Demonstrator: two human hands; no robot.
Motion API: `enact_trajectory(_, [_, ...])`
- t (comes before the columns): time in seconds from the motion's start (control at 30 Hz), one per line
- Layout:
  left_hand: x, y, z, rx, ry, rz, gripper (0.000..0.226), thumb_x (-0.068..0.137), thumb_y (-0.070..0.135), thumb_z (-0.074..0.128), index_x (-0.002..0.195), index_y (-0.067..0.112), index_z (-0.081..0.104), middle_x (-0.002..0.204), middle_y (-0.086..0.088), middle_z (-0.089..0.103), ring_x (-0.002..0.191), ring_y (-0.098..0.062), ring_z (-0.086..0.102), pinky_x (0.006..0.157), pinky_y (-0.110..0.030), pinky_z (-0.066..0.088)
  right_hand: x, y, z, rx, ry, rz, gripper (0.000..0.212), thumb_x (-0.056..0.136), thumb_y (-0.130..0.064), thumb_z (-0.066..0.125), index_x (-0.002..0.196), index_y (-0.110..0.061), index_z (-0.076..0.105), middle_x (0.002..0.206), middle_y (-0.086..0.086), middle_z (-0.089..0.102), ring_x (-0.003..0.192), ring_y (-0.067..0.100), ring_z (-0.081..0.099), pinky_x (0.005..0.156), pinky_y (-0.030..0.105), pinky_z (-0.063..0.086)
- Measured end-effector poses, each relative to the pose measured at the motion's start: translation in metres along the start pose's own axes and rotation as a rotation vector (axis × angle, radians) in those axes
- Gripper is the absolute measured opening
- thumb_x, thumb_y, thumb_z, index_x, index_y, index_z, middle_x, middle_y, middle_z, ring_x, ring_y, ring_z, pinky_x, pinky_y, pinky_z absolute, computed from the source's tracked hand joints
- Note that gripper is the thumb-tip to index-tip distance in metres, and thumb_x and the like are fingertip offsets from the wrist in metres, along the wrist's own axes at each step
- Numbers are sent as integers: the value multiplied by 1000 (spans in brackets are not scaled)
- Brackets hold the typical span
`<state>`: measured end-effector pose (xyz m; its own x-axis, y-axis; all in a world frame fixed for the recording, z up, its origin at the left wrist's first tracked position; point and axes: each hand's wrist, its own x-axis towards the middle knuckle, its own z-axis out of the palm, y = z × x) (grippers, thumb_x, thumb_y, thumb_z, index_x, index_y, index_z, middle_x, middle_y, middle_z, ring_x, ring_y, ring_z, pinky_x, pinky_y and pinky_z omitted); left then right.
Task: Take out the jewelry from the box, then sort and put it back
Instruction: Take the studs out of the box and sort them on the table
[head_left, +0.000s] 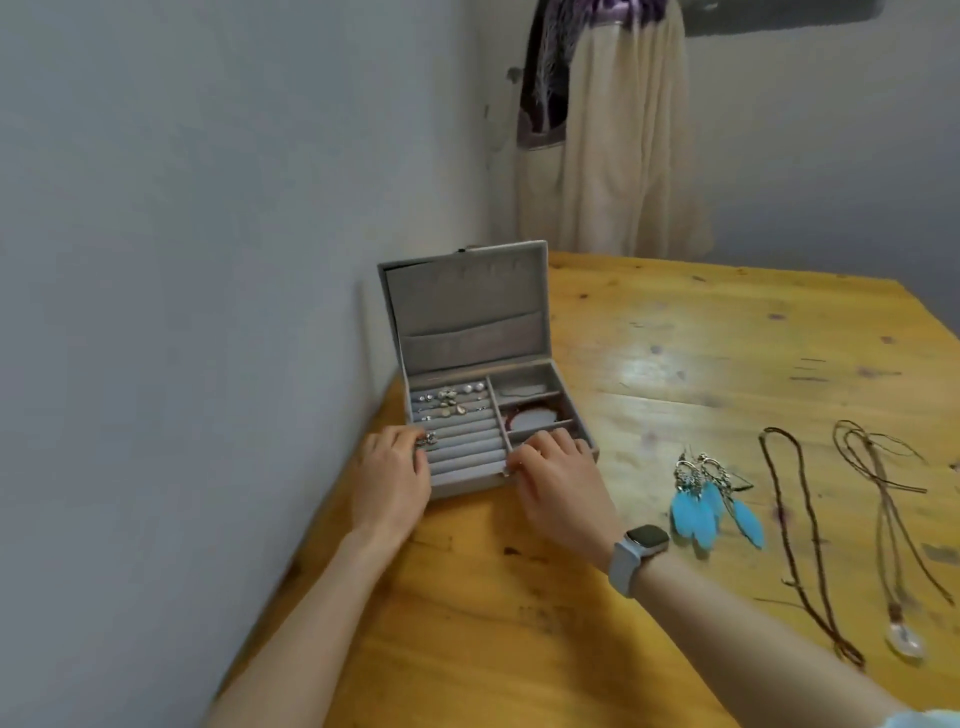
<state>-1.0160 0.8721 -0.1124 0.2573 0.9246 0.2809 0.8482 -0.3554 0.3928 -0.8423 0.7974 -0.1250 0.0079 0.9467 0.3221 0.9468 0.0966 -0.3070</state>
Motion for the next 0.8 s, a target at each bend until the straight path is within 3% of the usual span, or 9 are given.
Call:
enact_trajectory(0.2, [39, 1, 12, 205, 82, 123, 29, 84, 0, 54, 111, 6, 64, 110, -10, 64, 99, -31, 51, 79, -41, 40, 7, 7, 0, 89, -26, -36, 28, 81, -27, 35, 82, -19, 61, 83, -4, 59, 81, 16, 49, 69, 24, 36])
enact_trajectory(0.33, [54, 5, 18, 346, 12, 136, 42, 90, 2, 41, 131, 14, 47, 129, -4, 54, 117, -26, 39, 90, -37, 33, 9, 10, 2, 128, -43, -60, 28, 80, -27, 36, 81, -17, 62, 82, -3, 59, 80, 17, 51, 68, 28, 43])
enact_trajectory(0.43, [55, 2, 20, 361, -3, 77, 43, 93, 6, 36, 134, 17, 43, 135, -1, 49, 121, -25, 33, 92, -35, 28, 11, 11, 1, 152, -32, -86, 25, 79, -26, 39, 78, -16, 62, 77, -3, 59, 74, 15, 50, 64, 25, 42])
enact_trajectory(0.67, [58, -9, 15, 289, 51, 113, 29, 93, 15, 48, 117, 25, 62, 114, 5, 65, 105, -21, 42, 77, -32, 18, 20, 12, -1, 191, -33, -148, 24, 78, -24, 40, 69, -15, 59, 65, -3, 58, 59, 12, 50, 50, 26, 44])
enact_trajectory(0.8, [59, -9, 10, 276, 41, 115, 28, 92, 16, 51, 116, 24, 62, 111, 3, 67, 105, -20, 44, 78, -32, 19, 50, 8, 1, 218, 34, -98, 23, 84, -23, 42, 84, -14, 64, 78, -1, 61, 71, 12, 55, 58, 21, 43])
